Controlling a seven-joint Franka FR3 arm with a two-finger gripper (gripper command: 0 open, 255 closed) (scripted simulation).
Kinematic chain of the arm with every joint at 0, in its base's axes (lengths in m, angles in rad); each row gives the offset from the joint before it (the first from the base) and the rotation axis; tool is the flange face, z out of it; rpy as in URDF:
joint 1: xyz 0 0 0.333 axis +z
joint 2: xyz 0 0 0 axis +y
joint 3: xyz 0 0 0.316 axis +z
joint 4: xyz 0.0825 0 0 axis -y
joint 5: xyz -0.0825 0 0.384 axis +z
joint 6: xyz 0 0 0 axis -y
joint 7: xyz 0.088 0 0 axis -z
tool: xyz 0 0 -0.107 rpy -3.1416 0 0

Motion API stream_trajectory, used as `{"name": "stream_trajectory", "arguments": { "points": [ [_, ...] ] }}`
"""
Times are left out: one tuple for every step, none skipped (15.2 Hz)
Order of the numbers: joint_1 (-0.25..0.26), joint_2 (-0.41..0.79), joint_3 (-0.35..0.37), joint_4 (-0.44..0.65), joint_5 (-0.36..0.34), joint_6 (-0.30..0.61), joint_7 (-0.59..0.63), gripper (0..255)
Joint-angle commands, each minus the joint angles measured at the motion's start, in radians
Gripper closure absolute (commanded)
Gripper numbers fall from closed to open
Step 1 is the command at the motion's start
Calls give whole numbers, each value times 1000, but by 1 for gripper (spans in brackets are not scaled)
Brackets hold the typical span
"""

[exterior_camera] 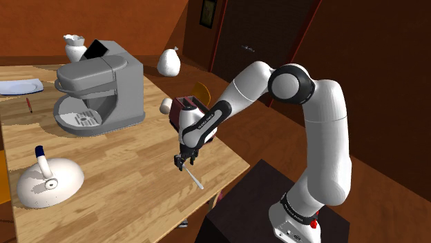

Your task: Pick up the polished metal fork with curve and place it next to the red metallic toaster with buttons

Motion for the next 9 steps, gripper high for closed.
{"name": "stream_trajectory", "arguments": {
  "points": [
    [0, 0, 0, 0, 0, 0, 0, 0],
    [0, 0, 0, 0, 0, 0, 0, 0],
    [0, 0, 0, 0, 0, 0, 0, 0],
    [0, 0, 0, 0, 0, 0, 0, 0],
    [-5, -28, 5, -1, 5, -26, -3, 0],
    [-9, -54, 9, -1, 10, -53, -7, 0],
    [-13, -80, 13, 0, 15, -80, -10, 0],
    [-16, -100, 16, 2, 19, -102, -13, 0],
    [-16, -100, 16, 2, 19, -102, -13, 0]
  ]
}}
